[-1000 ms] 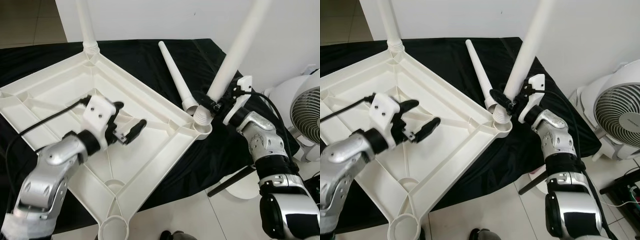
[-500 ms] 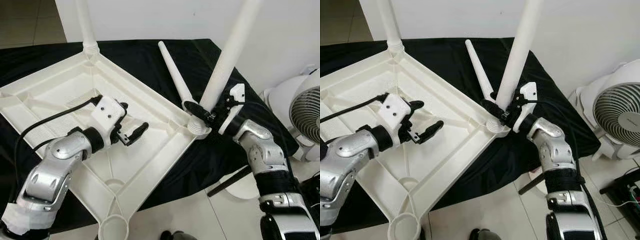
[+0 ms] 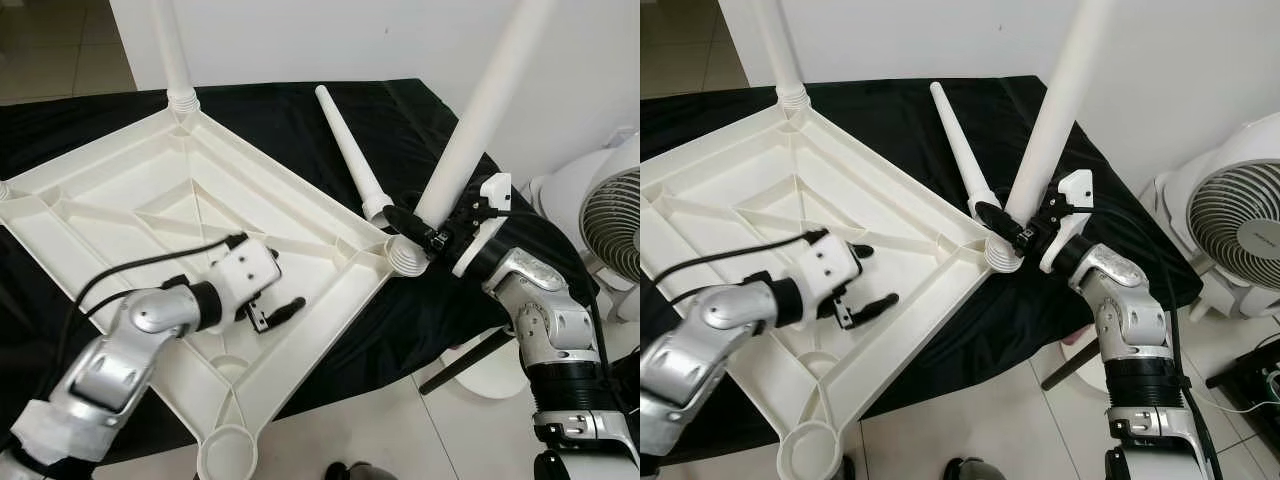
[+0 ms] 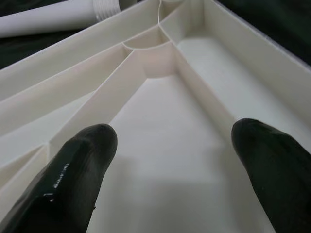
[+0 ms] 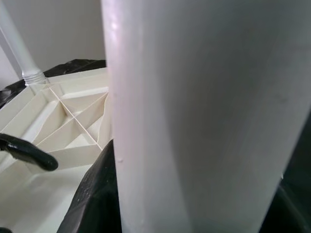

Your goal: Building children table

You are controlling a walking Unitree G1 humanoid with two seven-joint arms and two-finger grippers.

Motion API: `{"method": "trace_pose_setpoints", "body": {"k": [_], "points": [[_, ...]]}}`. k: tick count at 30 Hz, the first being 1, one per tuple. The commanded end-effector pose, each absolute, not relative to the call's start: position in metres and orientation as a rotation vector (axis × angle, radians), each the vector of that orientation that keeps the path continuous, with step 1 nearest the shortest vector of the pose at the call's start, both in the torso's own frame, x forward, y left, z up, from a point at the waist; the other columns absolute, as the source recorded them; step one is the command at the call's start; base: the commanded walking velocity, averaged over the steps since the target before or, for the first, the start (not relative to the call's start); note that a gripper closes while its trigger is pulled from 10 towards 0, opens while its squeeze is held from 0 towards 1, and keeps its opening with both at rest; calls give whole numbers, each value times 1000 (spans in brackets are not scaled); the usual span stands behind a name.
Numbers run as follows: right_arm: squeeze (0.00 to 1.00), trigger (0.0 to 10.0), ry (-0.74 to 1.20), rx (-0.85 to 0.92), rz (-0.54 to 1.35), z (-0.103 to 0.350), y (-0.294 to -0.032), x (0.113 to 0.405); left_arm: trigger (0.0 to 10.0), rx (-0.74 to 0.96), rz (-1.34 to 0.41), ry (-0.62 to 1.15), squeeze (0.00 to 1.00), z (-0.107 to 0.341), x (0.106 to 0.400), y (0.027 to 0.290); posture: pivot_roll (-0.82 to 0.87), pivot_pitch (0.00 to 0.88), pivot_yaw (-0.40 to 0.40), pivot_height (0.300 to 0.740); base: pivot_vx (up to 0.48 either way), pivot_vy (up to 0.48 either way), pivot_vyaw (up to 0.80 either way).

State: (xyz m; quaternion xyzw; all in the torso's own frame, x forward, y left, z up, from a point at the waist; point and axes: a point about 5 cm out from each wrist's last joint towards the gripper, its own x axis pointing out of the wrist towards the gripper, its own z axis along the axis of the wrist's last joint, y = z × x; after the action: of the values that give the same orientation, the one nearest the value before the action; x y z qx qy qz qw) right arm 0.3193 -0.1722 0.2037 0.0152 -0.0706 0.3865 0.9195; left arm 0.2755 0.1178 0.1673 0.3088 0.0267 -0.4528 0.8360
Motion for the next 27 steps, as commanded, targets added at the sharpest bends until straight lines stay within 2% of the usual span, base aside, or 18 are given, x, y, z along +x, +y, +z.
{"method": "trace_pose_setpoints", "body": {"k": [1,6,13,19,23,27], "points": [[0,10000,-164,40,799,208,-169,317,10000,729,-923,141,0,147,282,123,103,77,-47,740,0,0,0],[0,10000,-168,52,809,210,-166,316,10000,769,-856,173,0,140,293,129,102,76,-47,740,0,0,0],[0,10000,-169,75,796,210,-162,315,10000,899,-663,236,0,137,327,159,86,50,-32,740,0,0,0],[0,10000,-177,98,783,211,-160,315,10000,957,-602,239,0,139,342,173,82,44,-22,740,0,0,0],[0,10000,-179,106,787,210,-159,314,10000,960,-604,227,0,143,344,174,80,42,-16,740,0,0,0],[0,10000,-173,99,788,207,-159,311,10000,843,-675,155,0,157,340,162,78,47,-15,740,0,0,0]]}}
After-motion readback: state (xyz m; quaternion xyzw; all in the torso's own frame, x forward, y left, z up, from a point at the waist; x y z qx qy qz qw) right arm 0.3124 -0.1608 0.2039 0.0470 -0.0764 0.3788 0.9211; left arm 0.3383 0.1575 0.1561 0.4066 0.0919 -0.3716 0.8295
